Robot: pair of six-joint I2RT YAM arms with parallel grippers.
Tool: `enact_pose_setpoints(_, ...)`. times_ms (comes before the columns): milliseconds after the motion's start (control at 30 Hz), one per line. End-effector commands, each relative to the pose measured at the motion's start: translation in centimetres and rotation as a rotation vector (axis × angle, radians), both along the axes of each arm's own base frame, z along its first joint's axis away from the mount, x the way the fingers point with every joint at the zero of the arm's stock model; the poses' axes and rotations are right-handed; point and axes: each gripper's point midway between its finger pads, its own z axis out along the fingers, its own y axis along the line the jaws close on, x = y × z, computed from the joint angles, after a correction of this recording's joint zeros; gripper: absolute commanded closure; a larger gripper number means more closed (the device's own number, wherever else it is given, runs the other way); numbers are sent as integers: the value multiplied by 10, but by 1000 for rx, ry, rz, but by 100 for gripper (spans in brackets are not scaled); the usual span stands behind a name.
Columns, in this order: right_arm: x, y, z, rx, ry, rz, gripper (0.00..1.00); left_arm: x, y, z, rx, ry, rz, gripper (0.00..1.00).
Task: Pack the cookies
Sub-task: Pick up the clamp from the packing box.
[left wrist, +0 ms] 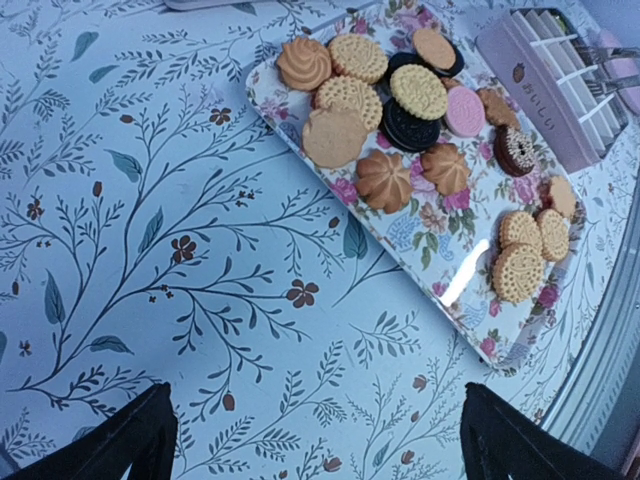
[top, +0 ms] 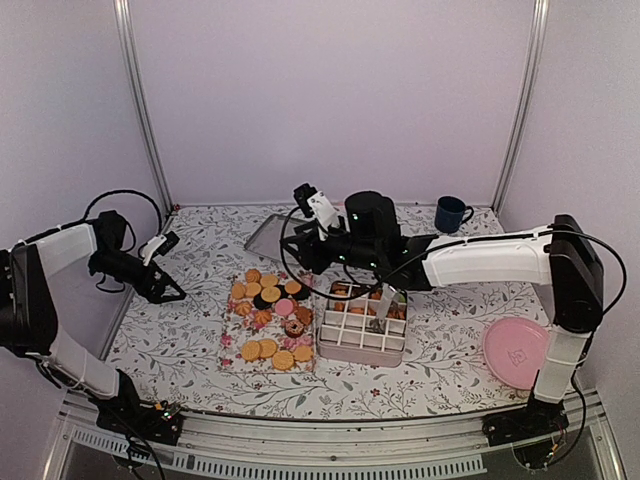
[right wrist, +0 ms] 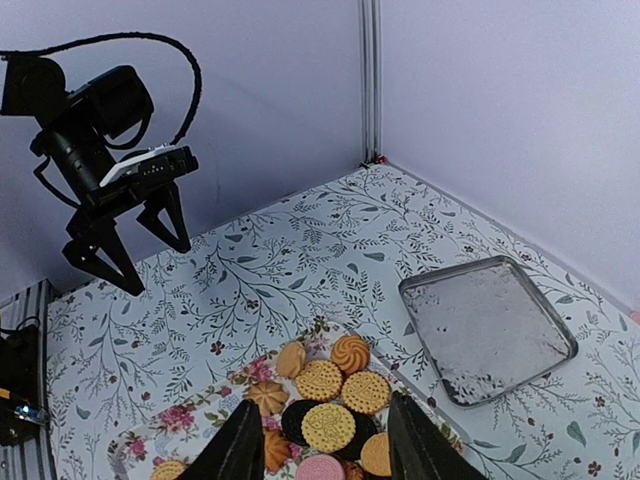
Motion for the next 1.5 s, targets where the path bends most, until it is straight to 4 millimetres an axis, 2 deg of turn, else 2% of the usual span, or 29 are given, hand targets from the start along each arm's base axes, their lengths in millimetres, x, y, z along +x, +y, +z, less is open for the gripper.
enact_pose_setpoints(0, -7, -12, 45, 44, -66, -13, 50, 1, 0, -1, -12, -10, -11, 1)
enact_pose_setpoints(100, -13, -29, 83, 40, -140, -30, 38, 3, 0, 2, -12, -16, -11, 1)
enact_pose_setpoints(200, -20, -57, 112, 40, -181, -72, 29, 6, 1, 6, -11, -27, -11, 1)
enact_pose_setpoints(300, -31, -90, 125, 33, -177, -98, 25, 8, 1, 7, -11, -30, -12, 1)
enact_pose_setpoints(533, -77, -169, 65, -100, -48, -135, 27, 12, -3, 12, -34, -29, -29, 1)
enact_pose_setpoints(567, -85, -182, 63, -96, -47, -140, 29, 13, -4, 13, -38, -29, -31, 1)
enact_pose_setpoints(600, -89, -189, 51, -118, -32, -141, 30, 13, -5, 14, -41, -28, -34, 1)
enact_pose_setpoints(667, -99, -205, 39, -125, -27, -147, 32, 14, -7, 16, -47, -25, -39, 1)
enact_pose_setpoints(833, -118, -211, 2, -178, -28, -65, 39, 12, -14, 19, -59, -14, -56, 1)
enact_pose_setpoints(967, -119, -214, -19, -234, -30, -55, 39, 10, -18, 21, -62, -10, -64, 1)
enact_pose_setpoints(1267, -124, -221, -34, -241, -39, -52, 39, 7, -20, 24, -53, -12, -74, 1)
enact_pose_setpoints(1467, -120, -206, -41, -255, -93, -30, 43, 7, -21, 24, -54, -9, -77, 1)
